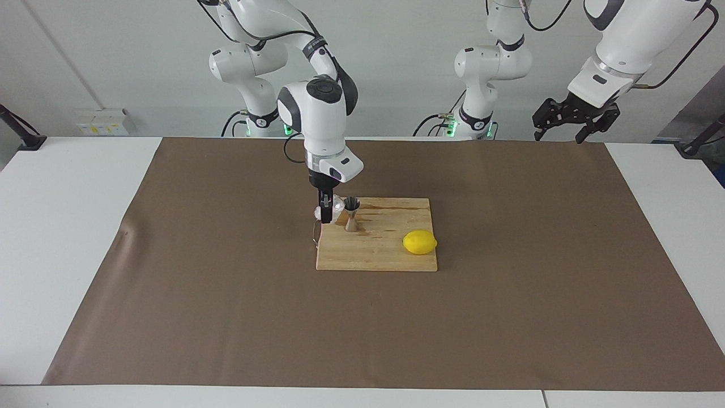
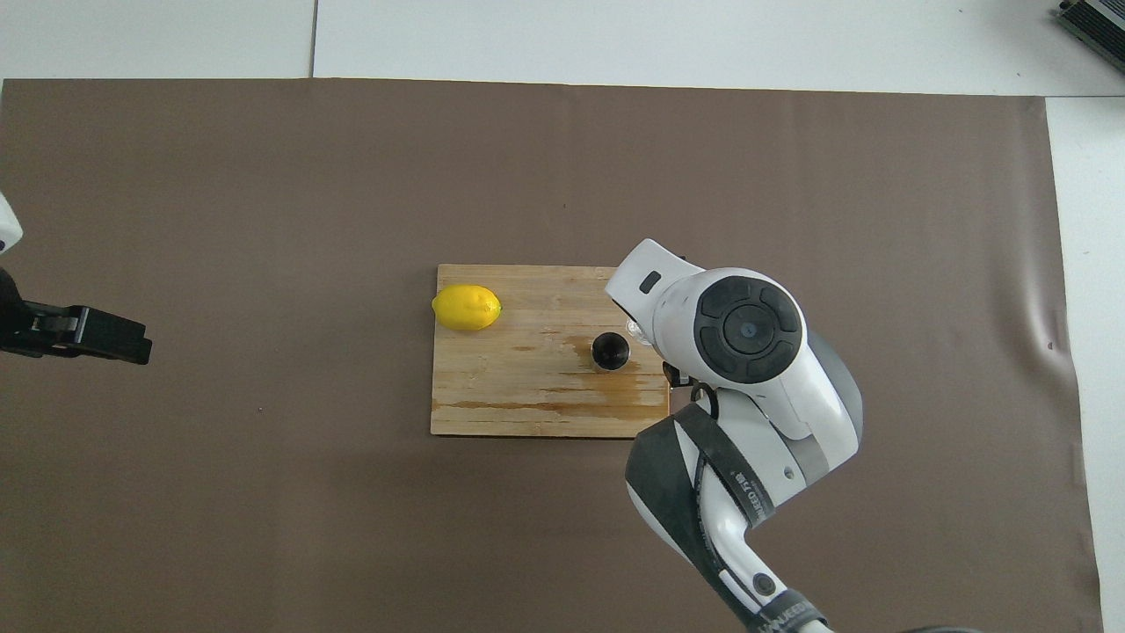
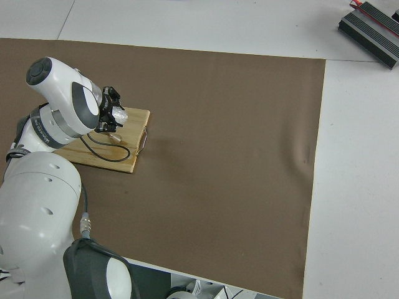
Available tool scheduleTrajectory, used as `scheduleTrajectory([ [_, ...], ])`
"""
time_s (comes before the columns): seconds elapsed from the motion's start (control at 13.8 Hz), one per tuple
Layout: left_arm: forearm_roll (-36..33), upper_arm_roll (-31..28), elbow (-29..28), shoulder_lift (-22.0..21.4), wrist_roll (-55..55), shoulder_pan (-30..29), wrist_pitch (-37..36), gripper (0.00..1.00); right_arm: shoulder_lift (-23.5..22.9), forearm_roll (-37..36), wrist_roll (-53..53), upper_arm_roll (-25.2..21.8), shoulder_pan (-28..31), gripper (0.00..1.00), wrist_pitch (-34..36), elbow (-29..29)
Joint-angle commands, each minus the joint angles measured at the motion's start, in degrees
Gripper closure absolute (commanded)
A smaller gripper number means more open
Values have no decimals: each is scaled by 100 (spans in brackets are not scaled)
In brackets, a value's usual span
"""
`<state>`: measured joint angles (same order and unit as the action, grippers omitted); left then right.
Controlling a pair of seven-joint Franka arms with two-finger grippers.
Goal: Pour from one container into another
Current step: 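Tilt the white cup with the right gripper to pour into the metal cup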
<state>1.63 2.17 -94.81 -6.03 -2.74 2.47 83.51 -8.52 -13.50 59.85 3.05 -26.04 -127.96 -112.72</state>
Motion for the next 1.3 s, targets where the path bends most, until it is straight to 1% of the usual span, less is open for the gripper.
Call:
scheduleTrajectory([
  [0.0,-31,47,-169,-161,37,-80,77,0,-97,-415,-193,3,-103,74,140,137],
  [0.43,-31,47,-169,-161,28,-80,77,0,-97,-1049,-202,11,-200,74,175,128],
  [0.58,-31,47,-169,-161,37,-80,77,0,-88,-1136,-211,3,-314,74,166,128],
  [0.65,-31,47,-169,-161,28,-80,69,0,-88,-1328,-211,3,-323,74,166,128],
  [0.87,-31,47,-169,-161,28,-80,77,0,-62,-1575,-350,3,-472,74,201,137],
  [1.23,-31,47,-169,-161,37,-80,69,0,-44,-2032,-465,3,-473,73,219,110],
])
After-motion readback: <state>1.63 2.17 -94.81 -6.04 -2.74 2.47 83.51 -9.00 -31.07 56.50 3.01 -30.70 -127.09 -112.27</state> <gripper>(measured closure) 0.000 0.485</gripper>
